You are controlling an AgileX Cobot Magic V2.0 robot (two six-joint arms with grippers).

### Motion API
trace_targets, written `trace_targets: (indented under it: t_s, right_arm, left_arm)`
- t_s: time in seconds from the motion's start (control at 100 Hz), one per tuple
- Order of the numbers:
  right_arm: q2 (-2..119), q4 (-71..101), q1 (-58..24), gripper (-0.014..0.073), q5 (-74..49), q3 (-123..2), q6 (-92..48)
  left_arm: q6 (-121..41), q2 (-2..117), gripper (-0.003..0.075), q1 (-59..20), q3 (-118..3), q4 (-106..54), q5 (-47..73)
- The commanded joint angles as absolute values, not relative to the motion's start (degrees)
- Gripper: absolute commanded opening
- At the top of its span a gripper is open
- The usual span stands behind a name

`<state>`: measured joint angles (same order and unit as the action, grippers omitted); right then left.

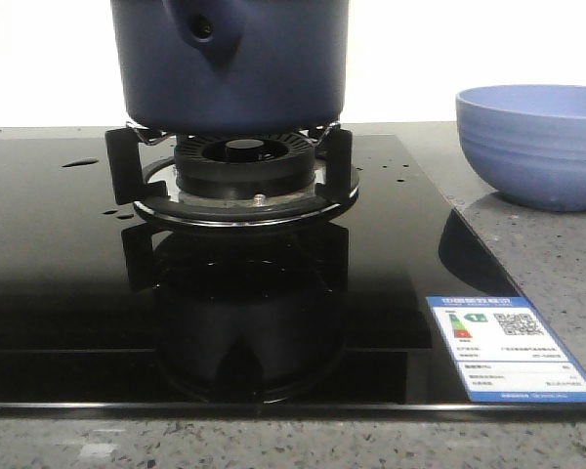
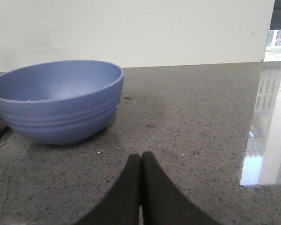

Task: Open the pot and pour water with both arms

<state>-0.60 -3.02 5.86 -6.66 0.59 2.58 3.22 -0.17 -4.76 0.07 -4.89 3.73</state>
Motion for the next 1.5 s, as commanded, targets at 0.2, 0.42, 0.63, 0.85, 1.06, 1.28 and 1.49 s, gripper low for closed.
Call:
trace_targets:
  t_s: [0.2,0.42,0.63,0.85,1.06,1.28,1.49]
  right_arm:
    - [-1.6,-3.6,5.7,-0.0066,-2.0,2.0,2.5]
    - [-1.6,-3.6,5.7,-0.0066,-2.0,2.0,2.5]
    - [-1.6,-3.6,5.7,-0.0066,-2.0,2.0,2.5]
    - [-1.6,-3.6,5.7,-0.0066,-1.3,2.0,2.5]
    - [-1.6,-3.5,5.7,-0.0066,-0.7,2.0,2.5]
    - [-1.6,2.6,5.7,-0.0066,-0.7,2.0,2.5]
    - [-1.6,15.9,5.7,-0.0066,0.0,2.0,2.5]
  left_arm:
    - [3.7,-1.8,-0.0019,-5.2,2.0,-4.9,-0.6]
    - [3.7,-1.8,-0.0019,-5.2,2.0,-4.9,-0.6]
    - [3.7,-1.8,-0.0019,-5.2,2.0,-4.9,-0.6]
    - [3.7,-1.8,-0.0019,-5.2,2.0,-4.9,-0.6]
    - [3.7,-1.8,-0.0019,-5.2,2.0,-4.9,-0.6]
    - [3.7,-1.8,-0.0019,-5.2,2.0,-7.6,-0.6]
    - [3.7,-1.8,-0.0019,-5.2,2.0,-19.5,-0.6]
